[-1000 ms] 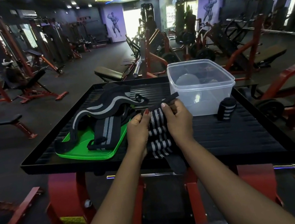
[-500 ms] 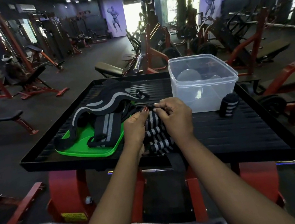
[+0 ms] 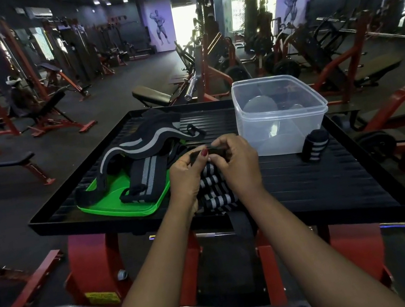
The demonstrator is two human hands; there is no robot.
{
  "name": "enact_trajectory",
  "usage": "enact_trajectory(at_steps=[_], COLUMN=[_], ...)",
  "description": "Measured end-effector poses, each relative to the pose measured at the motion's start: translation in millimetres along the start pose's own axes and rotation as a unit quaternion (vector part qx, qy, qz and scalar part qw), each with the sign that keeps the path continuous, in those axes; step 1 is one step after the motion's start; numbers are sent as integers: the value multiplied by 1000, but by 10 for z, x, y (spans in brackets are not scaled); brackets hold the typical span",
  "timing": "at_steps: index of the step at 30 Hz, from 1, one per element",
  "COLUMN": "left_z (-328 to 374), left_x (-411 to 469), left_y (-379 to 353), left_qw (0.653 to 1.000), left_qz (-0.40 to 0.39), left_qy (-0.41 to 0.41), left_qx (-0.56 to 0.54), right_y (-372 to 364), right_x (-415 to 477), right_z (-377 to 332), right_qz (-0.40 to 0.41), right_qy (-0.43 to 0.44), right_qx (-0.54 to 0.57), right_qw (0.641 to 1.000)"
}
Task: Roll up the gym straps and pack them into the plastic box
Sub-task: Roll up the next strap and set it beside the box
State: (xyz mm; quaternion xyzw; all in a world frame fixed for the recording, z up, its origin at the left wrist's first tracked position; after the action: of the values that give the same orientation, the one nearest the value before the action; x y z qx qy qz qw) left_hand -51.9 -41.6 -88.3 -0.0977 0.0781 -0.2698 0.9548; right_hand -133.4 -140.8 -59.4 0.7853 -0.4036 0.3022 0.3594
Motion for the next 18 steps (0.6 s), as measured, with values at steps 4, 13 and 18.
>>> enact_trajectory(at_steps=[4,13,18], left_z=[-5,-15,12], left_x=[7,64,45], left_y=[4,87,85], left_qw=[1000,994,993], left_qz=[11,84,84], left_qy=[-21,-39,-40], left_qx=[17,65,65], right_y=[11,-66,-92], right_x=[-6,-40,-86], right_z=[40,91,192], right_qz=[0,-37,-34], right_qy=[-18,-81,-155], right_qx=[-25,97,162], right_qw=[1000,991,974])
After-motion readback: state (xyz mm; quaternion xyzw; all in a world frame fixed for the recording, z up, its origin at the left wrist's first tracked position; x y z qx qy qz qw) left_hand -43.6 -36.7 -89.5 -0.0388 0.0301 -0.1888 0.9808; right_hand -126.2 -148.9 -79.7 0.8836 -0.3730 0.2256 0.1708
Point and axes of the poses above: each hand's wrist, its own x-axis towards the middle knuckle, its own y-axis out of the back of the hand, z = x × y, the point moved 6 cm from there along x, towards the middle knuckle, and after that the axes turned 14 degrees about y, right-handed, at the moved point
